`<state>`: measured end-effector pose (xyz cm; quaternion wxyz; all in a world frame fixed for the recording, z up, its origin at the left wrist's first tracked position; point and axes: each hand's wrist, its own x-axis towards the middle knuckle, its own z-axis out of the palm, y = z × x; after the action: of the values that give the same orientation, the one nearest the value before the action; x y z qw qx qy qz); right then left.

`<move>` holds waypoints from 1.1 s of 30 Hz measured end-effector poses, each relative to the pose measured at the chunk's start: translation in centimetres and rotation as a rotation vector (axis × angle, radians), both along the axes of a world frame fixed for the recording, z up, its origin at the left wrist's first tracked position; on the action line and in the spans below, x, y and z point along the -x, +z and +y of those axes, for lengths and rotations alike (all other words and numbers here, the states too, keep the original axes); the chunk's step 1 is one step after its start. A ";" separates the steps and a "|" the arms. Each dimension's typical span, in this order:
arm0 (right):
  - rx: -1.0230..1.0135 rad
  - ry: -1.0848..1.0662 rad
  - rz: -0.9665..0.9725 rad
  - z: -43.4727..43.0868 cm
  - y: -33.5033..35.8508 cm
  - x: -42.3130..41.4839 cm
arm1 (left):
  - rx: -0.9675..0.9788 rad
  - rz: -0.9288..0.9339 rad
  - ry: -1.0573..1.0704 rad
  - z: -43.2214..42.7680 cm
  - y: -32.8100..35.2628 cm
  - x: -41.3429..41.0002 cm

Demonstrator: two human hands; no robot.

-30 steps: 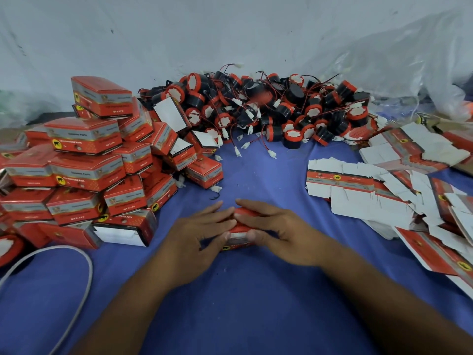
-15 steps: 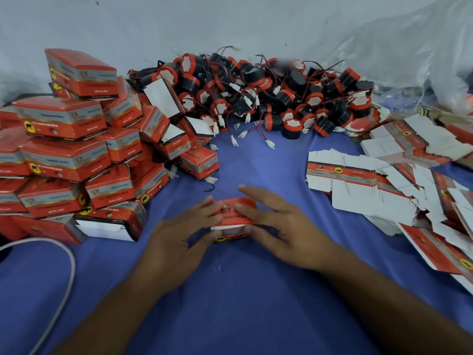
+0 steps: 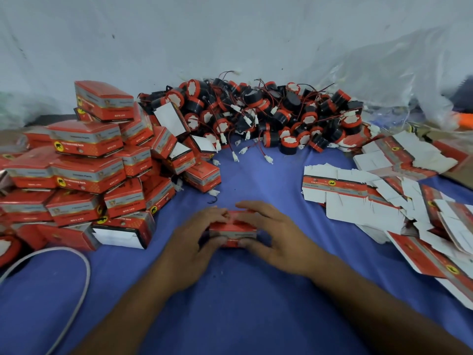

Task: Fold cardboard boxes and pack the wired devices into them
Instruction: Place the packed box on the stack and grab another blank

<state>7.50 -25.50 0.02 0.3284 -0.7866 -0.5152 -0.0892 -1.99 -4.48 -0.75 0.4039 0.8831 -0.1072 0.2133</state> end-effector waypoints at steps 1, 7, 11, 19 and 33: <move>-0.002 -0.009 0.042 0.0 0.1 0.1 | 0.112 0.042 0.026 0.0 0.3 0.0; -0.146 -0.047 0.326 1.6 1.4 0.0 | 0.396 0.020 0.277 1.0 0.9 0.0; -0.353 -0.068 0.177 6.9 6.2 0.6 | 0.461 0.058 0.422 1.7 1.0 -0.4; -0.356 -0.044 -0.175 24.3 17.1 2.5 | 0.286 0.201 0.382 1.2 1.5 0.3; 0.283 -0.697 0.027 5.3 8.8 -7.3 | 0.317 0.098 0.228 1.3 0.5 -0.2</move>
<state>14.75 -20.24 8.77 0.1728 -0.9535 -0.2195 -0.1133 -1.78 -3.14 -0.28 0.5157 0.8243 0.0484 0.2287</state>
